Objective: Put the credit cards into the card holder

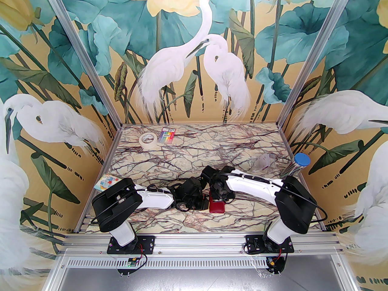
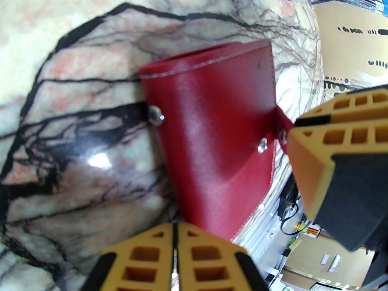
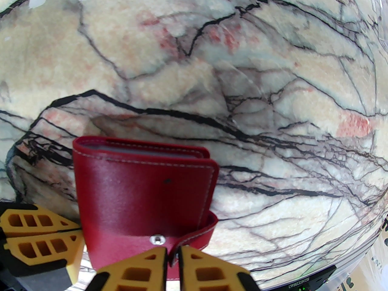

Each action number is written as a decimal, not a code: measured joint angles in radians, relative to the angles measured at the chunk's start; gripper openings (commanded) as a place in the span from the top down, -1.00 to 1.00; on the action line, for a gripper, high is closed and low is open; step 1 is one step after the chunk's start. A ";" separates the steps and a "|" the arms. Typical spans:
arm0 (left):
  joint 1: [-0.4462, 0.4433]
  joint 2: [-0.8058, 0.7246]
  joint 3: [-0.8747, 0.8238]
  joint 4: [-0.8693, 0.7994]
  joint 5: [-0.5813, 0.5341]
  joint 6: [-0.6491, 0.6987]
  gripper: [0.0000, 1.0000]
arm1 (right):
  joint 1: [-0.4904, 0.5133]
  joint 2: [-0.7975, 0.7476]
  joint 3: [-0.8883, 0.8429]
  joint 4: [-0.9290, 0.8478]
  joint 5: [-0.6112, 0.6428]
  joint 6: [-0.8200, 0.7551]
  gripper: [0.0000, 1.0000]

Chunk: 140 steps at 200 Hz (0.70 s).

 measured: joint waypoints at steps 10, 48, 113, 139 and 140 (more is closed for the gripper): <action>0.000 0.000 0.000 0.000 0.000 0.000 0.83 | 0.000 0.004 0.001 -0.003 0.002 0.000 0.72; 0.000 0.000 0.000 0.000 0.000 0.000 0.83 | 0.000 0.010 0.002 -0.010 0.004 -0.001 0.78; 0.000 0.000 0.000 0.000 0.000 0.000 0.83 | 0.000 0.010 0.011 -0.014 0.007 0.000 1.00; 0.000 0.000 0.000 0.000 0.000 0.000 0.83 | 0.000 0.005 0.011 -0.014 0.007 0.000 1.00; 0.000 0.000 0.000 0.000 0.000 0.000 0.83 | 0.000 0.005 0.011 -0.014 0.006 0.000 1.00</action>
